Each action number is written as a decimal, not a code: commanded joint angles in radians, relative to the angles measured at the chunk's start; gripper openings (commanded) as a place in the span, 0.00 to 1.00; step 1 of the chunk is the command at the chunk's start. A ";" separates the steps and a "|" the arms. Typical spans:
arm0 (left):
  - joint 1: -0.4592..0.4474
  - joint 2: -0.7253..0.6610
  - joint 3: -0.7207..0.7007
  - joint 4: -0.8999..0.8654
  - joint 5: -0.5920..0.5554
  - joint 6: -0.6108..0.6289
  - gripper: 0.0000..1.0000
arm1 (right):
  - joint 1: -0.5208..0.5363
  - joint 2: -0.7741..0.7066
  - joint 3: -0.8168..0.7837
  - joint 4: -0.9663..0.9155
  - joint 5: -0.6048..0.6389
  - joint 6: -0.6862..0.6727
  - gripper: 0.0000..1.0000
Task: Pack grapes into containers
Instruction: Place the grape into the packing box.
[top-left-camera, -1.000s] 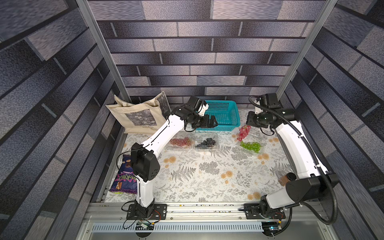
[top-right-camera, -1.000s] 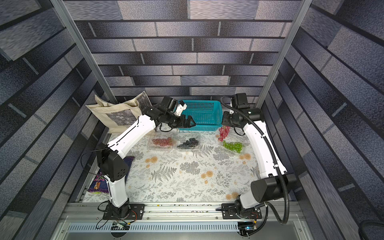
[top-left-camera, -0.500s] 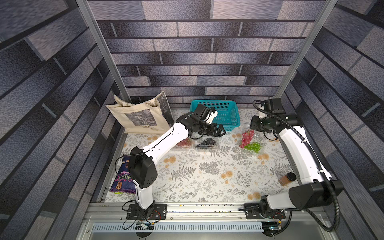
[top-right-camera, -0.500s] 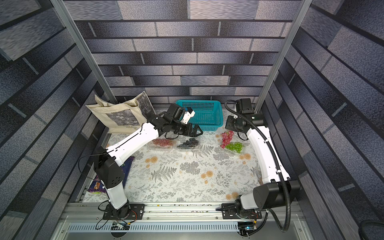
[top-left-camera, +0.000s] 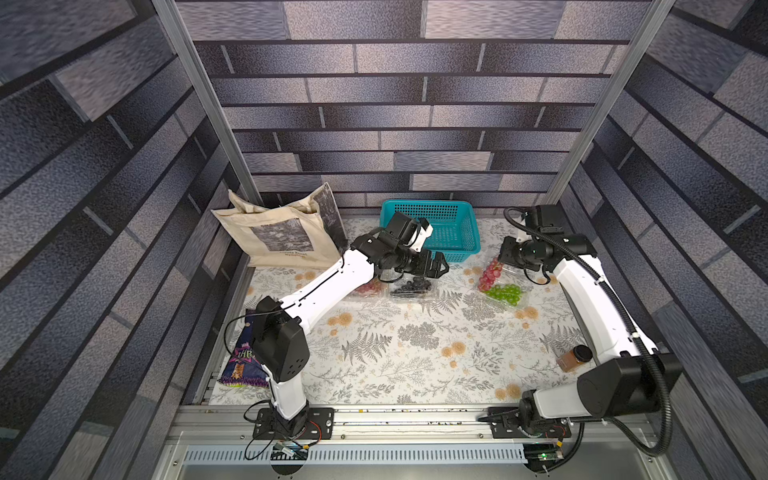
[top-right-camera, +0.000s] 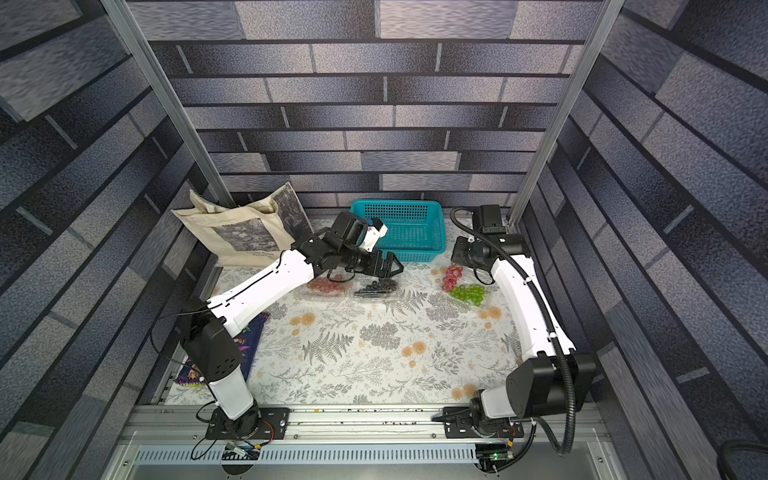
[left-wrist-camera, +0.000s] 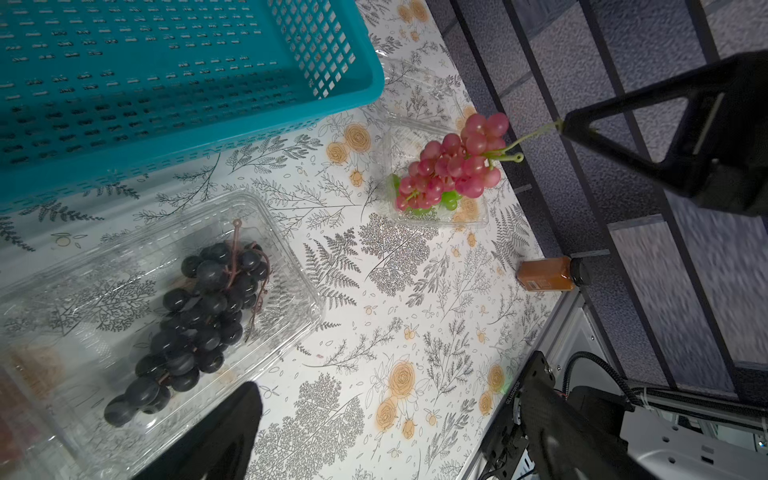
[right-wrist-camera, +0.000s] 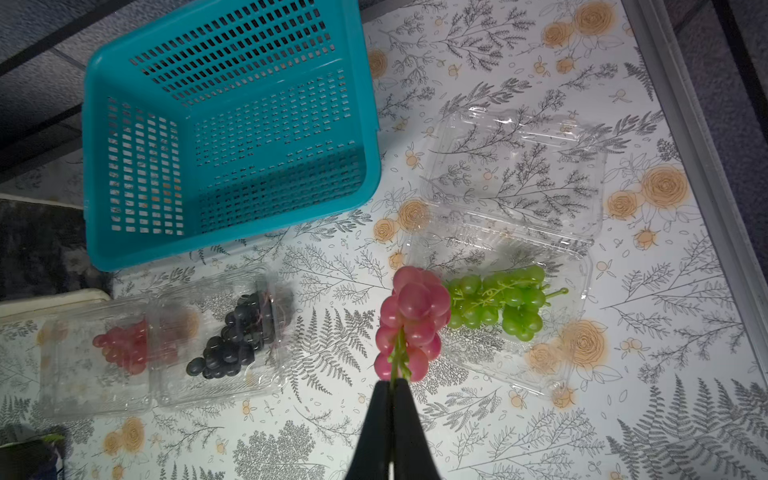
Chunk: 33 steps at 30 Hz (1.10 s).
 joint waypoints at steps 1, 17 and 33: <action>-0.007 -0.045 -0.023 0.009 -0.010 -0.011 1.00 | -0.019 -0.009 -0.045 0.048 -0.011 0.019 0.00; -0.028 -0.054 -0.068 0.032 -0.008 -0.028 1.00 | -0.108 0.037 -0.249 0.139 0.010 0.041 0.00; -0.040 -0.068 -0.103 0.057 -0.016 -0.051 1.00 | -0.149 0.168 -0.300 0.199 0.029 0.068 0.00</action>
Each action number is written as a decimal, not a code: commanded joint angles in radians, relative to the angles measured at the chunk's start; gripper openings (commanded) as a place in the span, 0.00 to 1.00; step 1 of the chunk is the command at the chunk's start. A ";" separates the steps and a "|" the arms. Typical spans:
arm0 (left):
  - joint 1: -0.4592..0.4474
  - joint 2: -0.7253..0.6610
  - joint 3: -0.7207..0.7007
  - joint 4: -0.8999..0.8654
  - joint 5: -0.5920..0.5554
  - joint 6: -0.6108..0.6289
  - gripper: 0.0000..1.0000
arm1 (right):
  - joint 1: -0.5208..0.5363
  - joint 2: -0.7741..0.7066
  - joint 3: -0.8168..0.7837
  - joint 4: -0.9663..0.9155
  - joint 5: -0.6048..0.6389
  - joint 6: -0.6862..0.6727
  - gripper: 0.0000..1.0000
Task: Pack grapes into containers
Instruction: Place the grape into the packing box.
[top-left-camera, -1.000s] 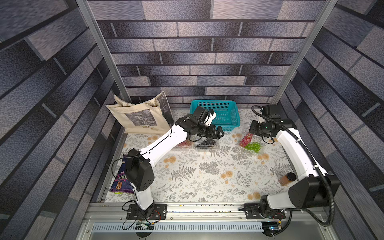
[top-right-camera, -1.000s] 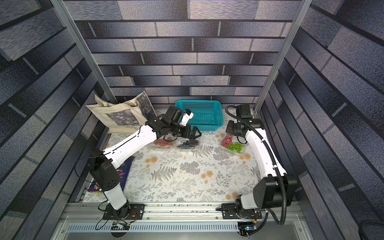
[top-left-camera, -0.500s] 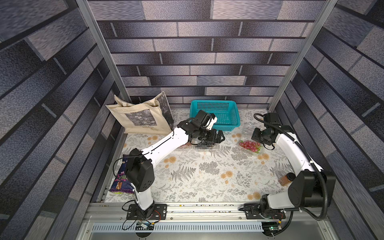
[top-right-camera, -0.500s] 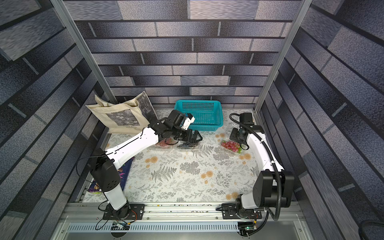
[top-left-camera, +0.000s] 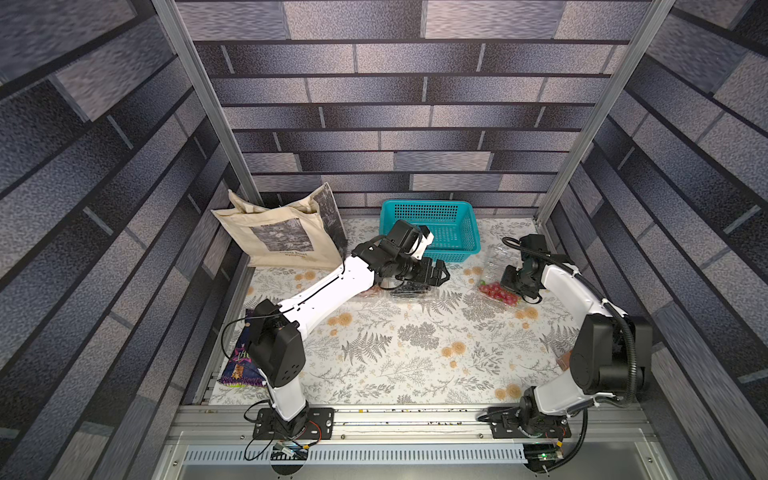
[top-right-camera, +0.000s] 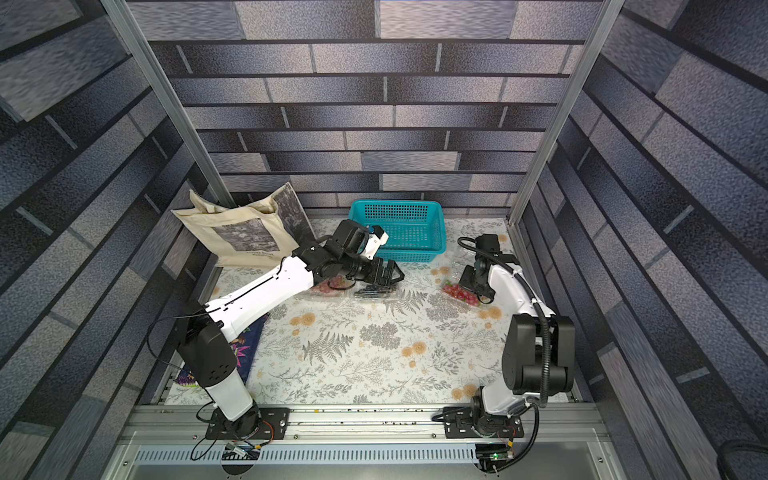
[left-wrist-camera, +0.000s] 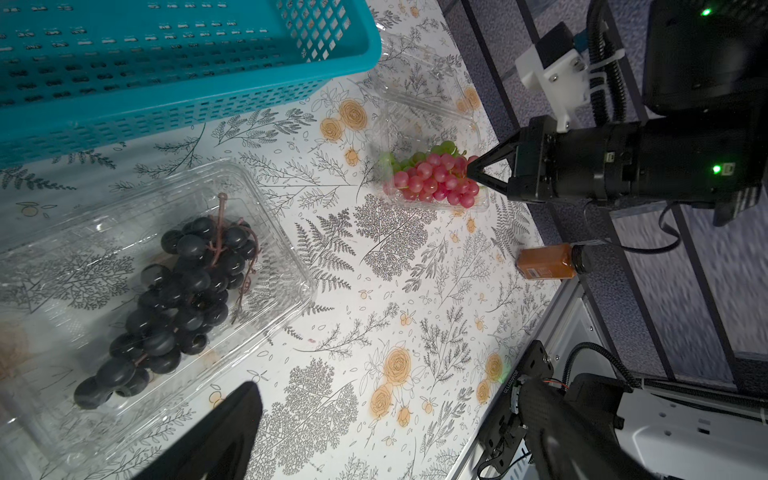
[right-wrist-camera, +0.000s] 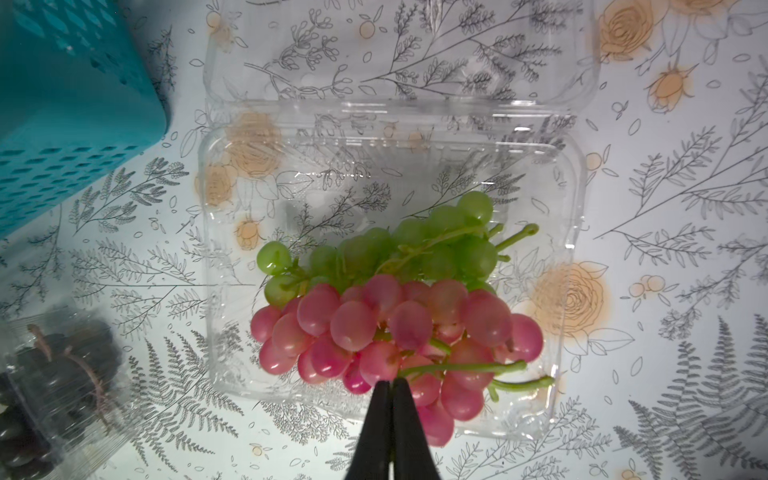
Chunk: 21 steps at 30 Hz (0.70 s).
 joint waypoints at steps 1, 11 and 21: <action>-0.010 -0.033 -0.018 0.016 -0.011 -0.025 1.00 | -0.015 0.036 0.002 0.020 0.011 0.022 0.00; -0.012 -0.025 -0.027 0.038 -0.013 -0.051 1.00 | -0.028 0.146 0.068 0.029 -0.003 0.033 0.02; -0.014 -0.026 -0.027 0.064 -0.018 -0.049 1.00 | -0.035 0.044 0.082 -0.013 0.018 0.018 0.33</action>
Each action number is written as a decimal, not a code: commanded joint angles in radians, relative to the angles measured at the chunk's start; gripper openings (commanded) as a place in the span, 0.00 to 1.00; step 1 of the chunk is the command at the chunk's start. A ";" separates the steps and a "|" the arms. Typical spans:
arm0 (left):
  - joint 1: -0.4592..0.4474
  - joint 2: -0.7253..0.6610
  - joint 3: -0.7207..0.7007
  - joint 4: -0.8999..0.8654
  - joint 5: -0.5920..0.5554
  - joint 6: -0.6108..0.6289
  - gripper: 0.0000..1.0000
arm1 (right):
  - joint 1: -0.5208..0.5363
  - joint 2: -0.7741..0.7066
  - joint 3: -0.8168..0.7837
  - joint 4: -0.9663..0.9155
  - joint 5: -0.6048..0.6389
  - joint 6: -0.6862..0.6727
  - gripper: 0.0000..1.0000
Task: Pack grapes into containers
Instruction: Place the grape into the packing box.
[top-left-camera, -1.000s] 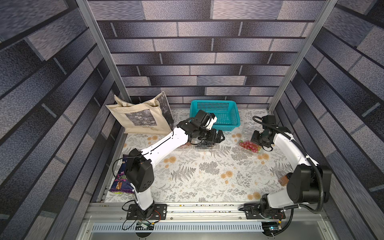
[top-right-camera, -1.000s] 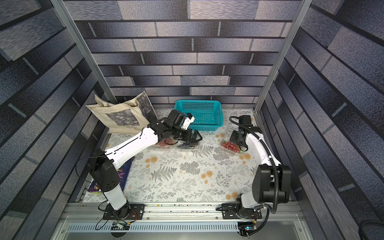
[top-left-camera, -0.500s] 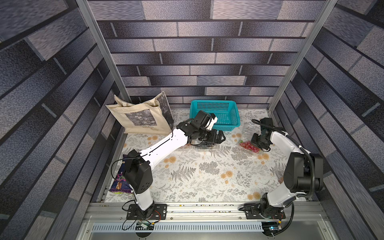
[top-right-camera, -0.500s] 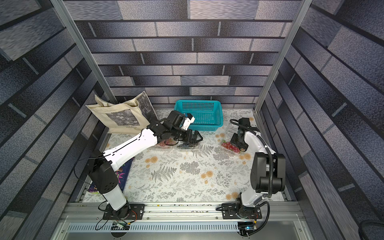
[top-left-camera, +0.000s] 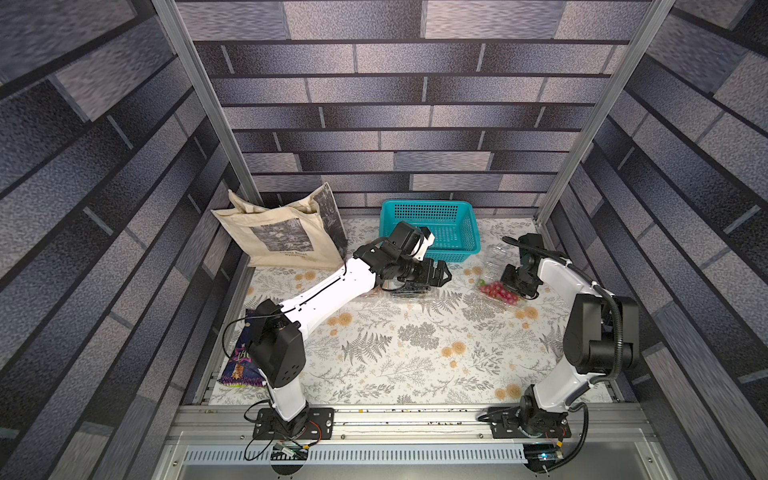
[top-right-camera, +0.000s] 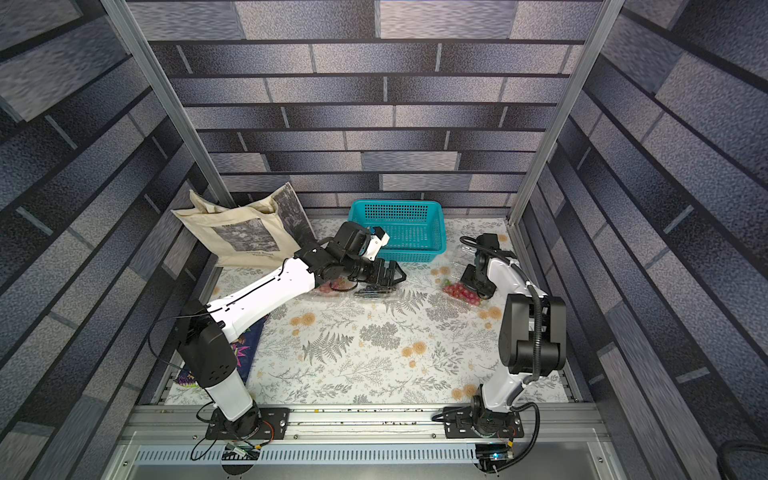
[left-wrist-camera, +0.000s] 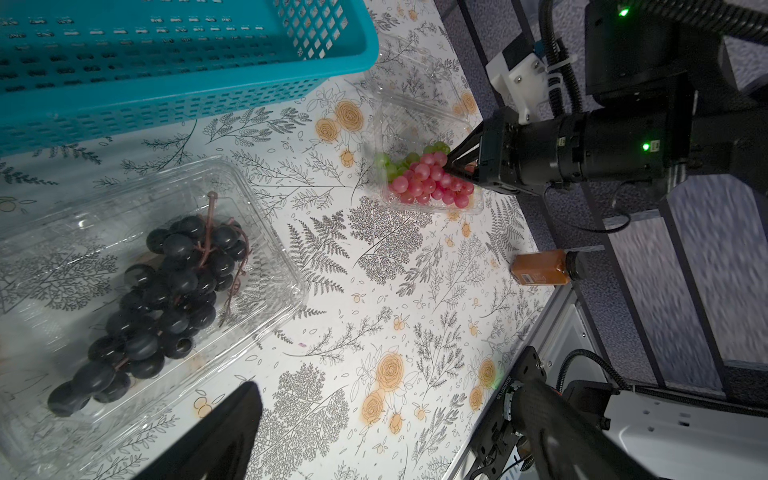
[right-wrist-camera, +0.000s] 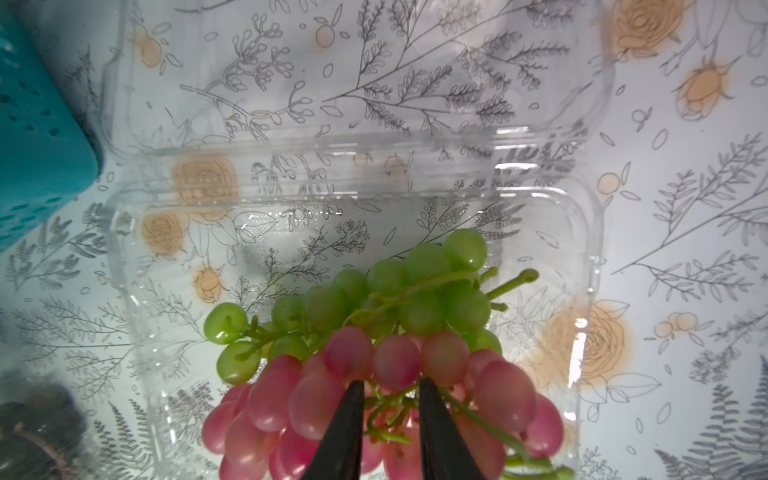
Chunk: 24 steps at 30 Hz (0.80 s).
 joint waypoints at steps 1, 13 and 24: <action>-0.008 -0.024 -0.008 0.034 -0.014 -0.013 1.00 | -0.009 -0.071 0.037 -0.046 0.021 -0.004 0.35; -0.030 -0.001 0.012 0.050 -0.016 -0.008 1.00 | -0.023 -0.122 0.063 -0.058 0.009 0.007 0.76; -0.047 0.024 0.031 0.037 -0.032 0.002 1.00 | -0.105 -0.143 0.097 -0.071 0.022 0.027 1.00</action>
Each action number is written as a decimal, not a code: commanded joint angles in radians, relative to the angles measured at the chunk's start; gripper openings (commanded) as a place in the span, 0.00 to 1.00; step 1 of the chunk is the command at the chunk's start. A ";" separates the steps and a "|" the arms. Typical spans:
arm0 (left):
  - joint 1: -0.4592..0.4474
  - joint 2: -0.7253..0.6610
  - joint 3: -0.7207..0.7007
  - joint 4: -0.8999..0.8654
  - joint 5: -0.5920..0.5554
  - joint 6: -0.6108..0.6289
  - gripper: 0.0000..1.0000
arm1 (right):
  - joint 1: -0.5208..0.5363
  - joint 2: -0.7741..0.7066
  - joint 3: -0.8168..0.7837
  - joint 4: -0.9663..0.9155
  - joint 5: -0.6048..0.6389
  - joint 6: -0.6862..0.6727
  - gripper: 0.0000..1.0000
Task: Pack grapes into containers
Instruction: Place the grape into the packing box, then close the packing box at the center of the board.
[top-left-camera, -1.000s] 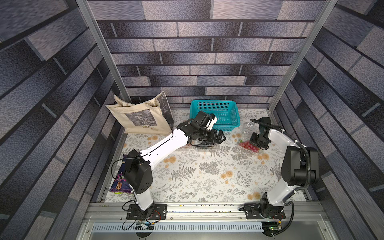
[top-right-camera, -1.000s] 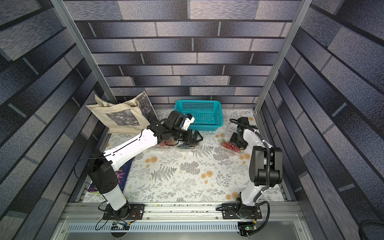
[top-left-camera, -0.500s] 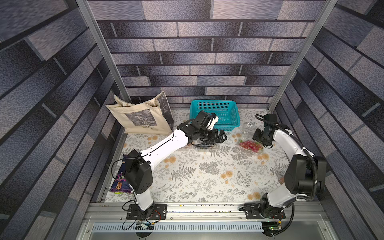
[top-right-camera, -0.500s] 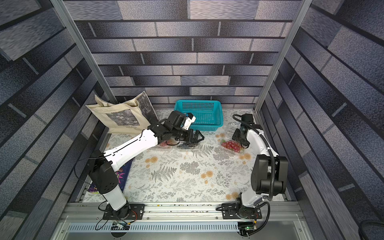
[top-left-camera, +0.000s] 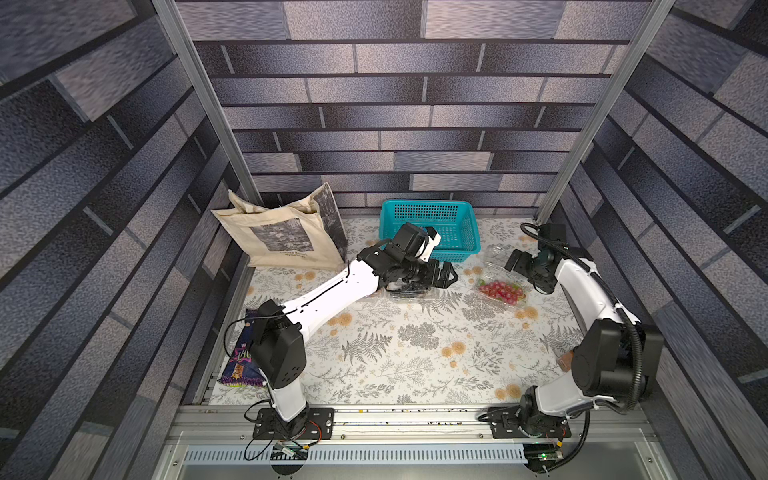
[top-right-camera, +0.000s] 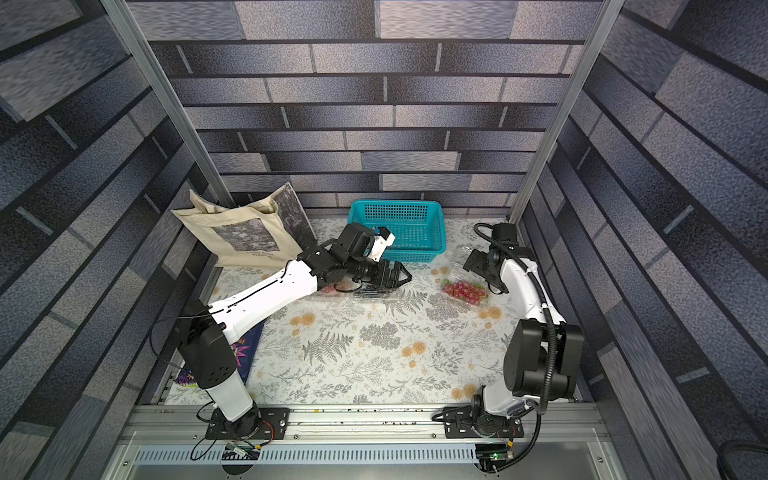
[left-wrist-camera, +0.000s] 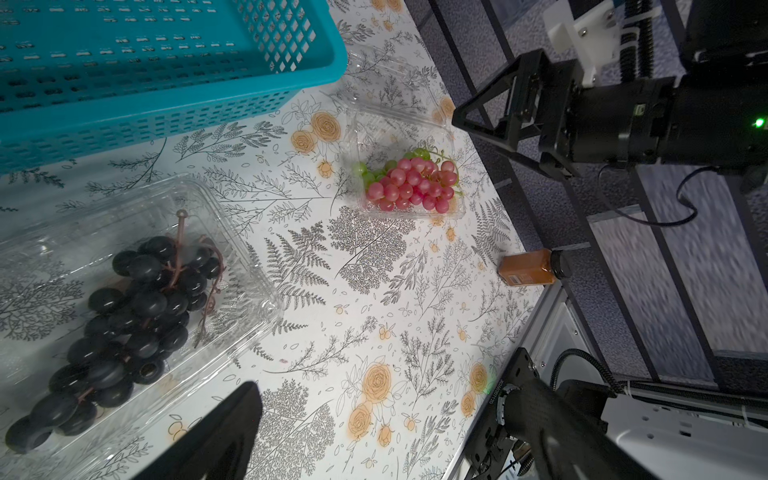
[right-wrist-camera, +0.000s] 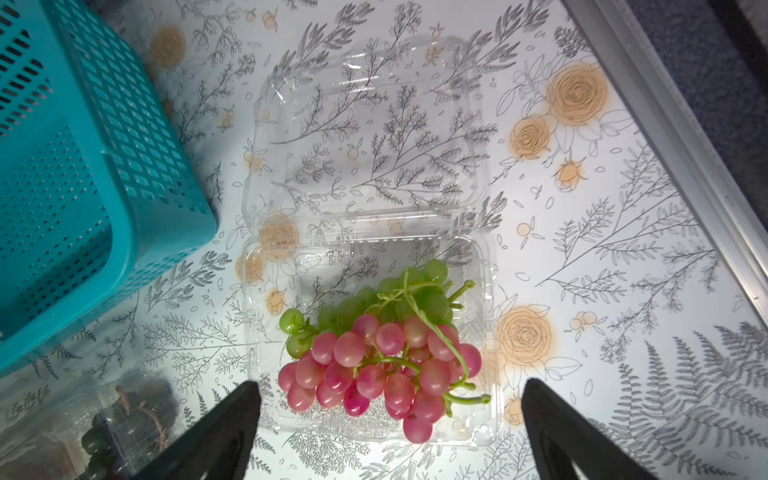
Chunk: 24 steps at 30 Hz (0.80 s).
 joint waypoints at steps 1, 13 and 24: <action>-0.012 0.022 0.034 -0.010 -0.028 0.003 1.00 | -0.047 -0.001 0.029 -0.023 0.016 0.031 1.00; -0.008 0.045 0.060 -0.044 -0.042 0.016 1.00 | -0.244 0.140 0.059 0.071 -0.152 0.091 1.00; 0.029 0.102 0.090 -0.052 -0.014 0.021 1.00 | -0.257 0.335 0.167 0.113 -0.243 0.061 1.00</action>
